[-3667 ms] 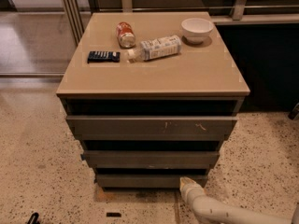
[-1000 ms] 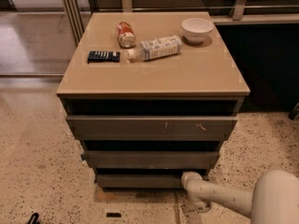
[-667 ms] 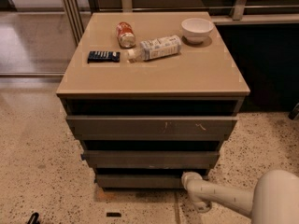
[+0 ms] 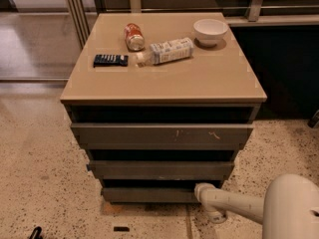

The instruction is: Open bottom drawer

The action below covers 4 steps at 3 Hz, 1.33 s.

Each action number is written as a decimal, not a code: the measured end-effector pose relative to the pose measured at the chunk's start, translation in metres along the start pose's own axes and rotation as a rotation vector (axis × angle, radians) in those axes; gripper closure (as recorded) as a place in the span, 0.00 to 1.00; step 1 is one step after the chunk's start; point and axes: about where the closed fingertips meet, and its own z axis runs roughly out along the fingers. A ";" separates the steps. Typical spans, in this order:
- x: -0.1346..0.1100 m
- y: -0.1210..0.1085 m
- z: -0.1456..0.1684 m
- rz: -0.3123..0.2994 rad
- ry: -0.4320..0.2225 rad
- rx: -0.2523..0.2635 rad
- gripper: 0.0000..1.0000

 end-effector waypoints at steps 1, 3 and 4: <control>0.014 -0.005 -0.002 0.021 0.057 -0.014 1.00; 0.028 -0.008 -0.011 0.042 0.125 -0.041 1.00; 0.041 -0.013 -0.020 0.062 0.186 -0.062 1.00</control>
Offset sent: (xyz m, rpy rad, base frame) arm -0.0982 -0.0205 -0.0359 0.2084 0.3964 0.0027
